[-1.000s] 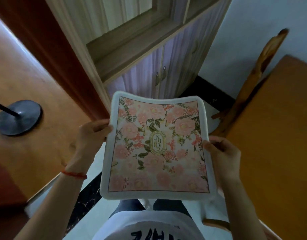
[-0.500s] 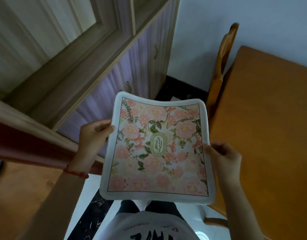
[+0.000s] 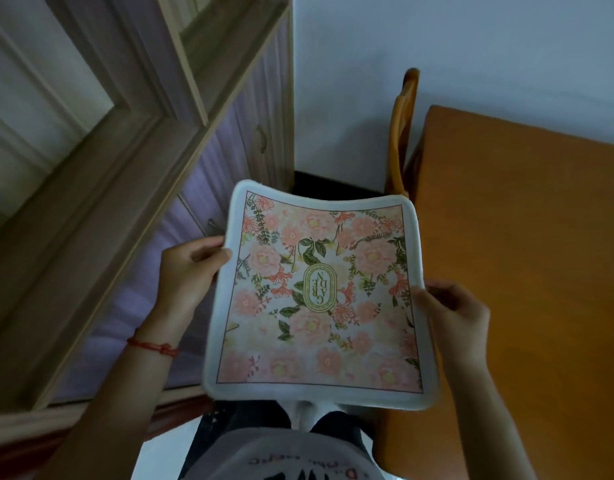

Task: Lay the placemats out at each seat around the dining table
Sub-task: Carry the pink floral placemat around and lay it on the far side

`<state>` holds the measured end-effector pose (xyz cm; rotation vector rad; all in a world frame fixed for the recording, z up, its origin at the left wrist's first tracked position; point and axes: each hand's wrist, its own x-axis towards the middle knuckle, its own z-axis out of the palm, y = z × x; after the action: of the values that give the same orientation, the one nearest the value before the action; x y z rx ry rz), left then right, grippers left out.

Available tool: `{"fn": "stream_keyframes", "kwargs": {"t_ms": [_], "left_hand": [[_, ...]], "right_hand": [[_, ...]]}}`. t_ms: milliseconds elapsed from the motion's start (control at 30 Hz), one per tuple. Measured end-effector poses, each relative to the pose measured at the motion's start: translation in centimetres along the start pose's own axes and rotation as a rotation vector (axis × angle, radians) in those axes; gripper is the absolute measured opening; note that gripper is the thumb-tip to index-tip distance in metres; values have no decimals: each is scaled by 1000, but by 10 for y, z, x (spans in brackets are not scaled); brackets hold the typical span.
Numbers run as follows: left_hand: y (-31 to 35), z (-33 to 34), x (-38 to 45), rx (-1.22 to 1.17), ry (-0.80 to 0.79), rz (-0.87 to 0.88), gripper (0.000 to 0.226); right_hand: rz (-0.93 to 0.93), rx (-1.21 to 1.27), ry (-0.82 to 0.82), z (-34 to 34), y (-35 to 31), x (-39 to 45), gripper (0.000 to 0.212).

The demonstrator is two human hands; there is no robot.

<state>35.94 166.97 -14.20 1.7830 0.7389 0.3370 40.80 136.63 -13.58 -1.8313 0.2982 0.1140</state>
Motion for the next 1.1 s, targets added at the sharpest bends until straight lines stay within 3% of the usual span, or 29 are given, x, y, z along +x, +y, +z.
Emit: {"fn": "stream_keyframes", "kwargs": {"t_ms": [533,1100], "left_hand": [[55,35,171,-74,-194,80,30],[113,148,288,-16,-212,134,32]], "right_hand": [[-38,67,171,64,-61,99,7],[-19,91,218,56,-96,250,9]]}}
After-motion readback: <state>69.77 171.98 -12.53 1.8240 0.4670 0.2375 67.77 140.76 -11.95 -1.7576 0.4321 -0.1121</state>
